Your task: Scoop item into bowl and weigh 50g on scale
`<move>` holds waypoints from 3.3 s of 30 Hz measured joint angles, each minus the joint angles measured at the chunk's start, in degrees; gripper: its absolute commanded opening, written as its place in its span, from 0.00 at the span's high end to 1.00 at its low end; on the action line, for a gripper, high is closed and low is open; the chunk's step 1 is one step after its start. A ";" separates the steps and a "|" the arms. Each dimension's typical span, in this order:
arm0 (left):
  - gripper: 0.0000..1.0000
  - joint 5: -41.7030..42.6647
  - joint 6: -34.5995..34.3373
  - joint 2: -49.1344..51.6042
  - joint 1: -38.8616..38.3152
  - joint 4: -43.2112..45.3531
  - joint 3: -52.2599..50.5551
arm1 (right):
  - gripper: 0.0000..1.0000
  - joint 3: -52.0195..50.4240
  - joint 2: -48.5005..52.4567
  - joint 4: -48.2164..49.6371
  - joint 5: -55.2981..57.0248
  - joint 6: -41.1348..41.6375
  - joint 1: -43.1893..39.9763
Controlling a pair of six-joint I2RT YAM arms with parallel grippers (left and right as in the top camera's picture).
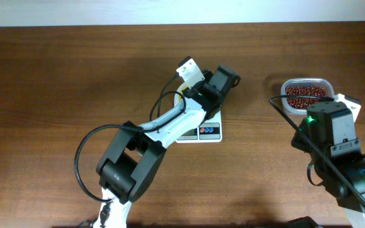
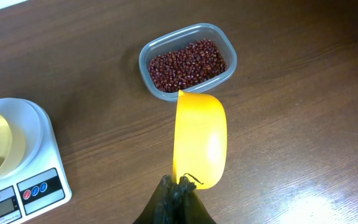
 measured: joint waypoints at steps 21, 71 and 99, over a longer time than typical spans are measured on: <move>1.00 -3.13 7.85 -12.24 0.50 -3.45 0.37 | 0.96 0.04 -0.02 -0.39 0.00 0.02 0.00; 1.00 28.92 6.16 -7.39 -2.58 -34.95 0.33 | 0.96 0.09 2.54 -1.53 -0.04 0.04 0.00; 1.00 22.25 3.50 -7.39 -7.28 -38.12 0.31 | 0.96 0.09 2.54 -2.56 -0.04 0.00 0.00</move>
